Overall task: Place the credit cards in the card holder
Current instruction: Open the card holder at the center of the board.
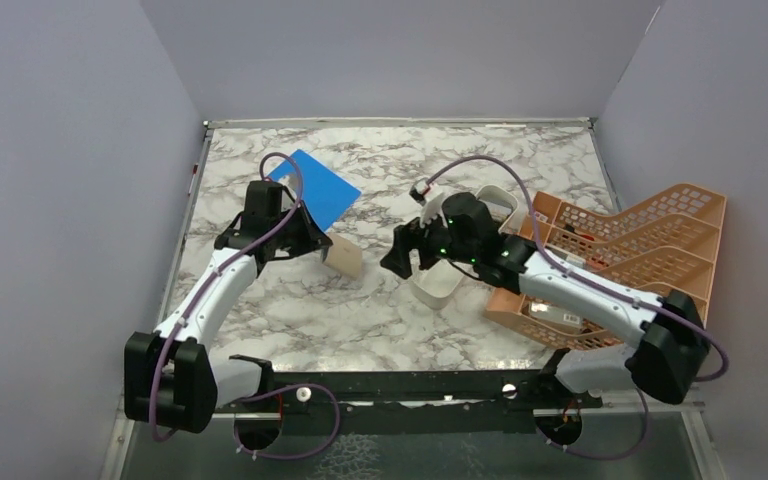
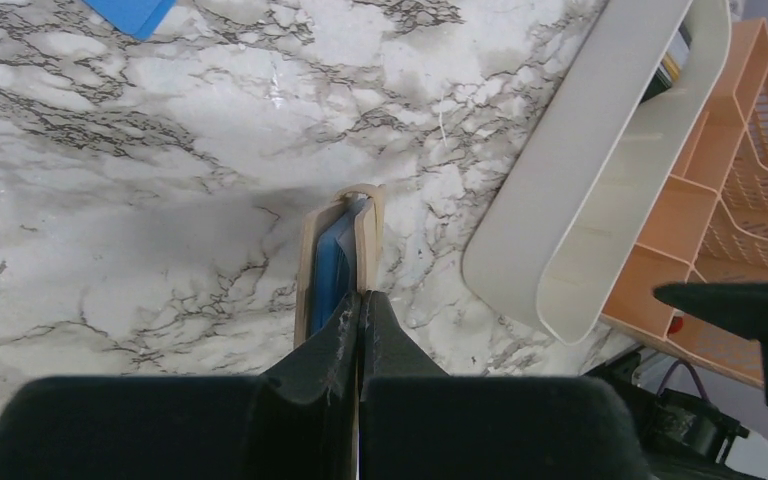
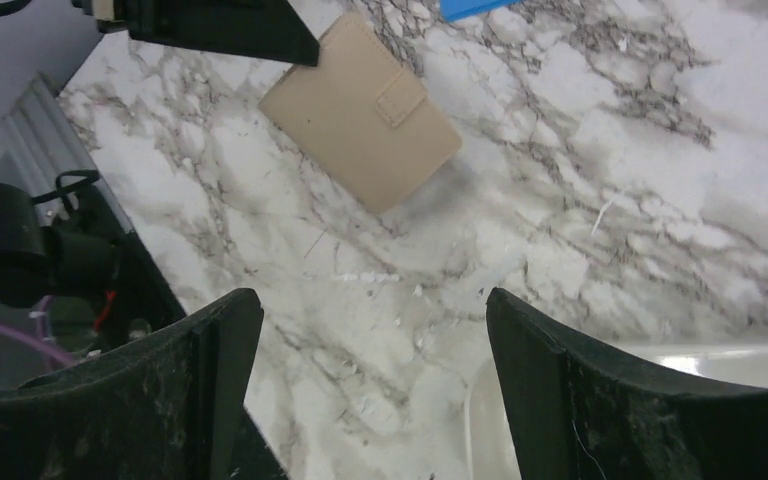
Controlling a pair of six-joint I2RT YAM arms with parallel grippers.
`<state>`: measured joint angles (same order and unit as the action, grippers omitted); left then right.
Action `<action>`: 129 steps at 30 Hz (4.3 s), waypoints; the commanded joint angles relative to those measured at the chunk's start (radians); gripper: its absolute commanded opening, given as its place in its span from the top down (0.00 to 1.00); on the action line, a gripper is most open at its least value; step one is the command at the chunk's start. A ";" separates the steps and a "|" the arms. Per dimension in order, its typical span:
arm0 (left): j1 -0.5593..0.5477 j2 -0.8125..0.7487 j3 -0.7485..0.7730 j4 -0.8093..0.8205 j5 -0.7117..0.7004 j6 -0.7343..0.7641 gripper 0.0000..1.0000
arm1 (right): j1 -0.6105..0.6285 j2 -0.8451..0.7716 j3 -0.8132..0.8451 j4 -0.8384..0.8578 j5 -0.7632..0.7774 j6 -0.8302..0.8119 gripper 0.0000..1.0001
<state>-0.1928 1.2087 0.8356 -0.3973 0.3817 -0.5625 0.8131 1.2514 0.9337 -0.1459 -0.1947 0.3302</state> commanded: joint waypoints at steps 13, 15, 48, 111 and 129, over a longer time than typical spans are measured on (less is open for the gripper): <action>-0.013 -0.078 0.032 -0.005 0.147 -0.208 1.00 | 0.156 0.313 0.012 0.640 0.018 -0.413 0.11; -0.013 -0.087 0.030 -0.002 0.145 -0.230 1.00 | 0.193 0.330 -0.005 0.672 0.081 -0.473 0.07; -0.007 -0.154 0.121 -0.006 0.163 -0.148 0.25 | 0.291 0.195 -0.018 0.364 0.372 -0.094 0.90; -0.187 -0.352 -0.248 0.580 0.212 0.277 1.00 | 0.006 -0.027 0.180 -0.105 -0.075 -0.018 0.29; -0.187 -0.340 -0.226 0.596 0.266 -0.422 1.00 | 0.009 0.031 0.133 0.036 -0.206 0.049 0.45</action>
<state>-0.3801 0.8574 0.6186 0.0883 0.5850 -0.7483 0.8135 1.2652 1.0645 -0.1337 -0.3573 0.3458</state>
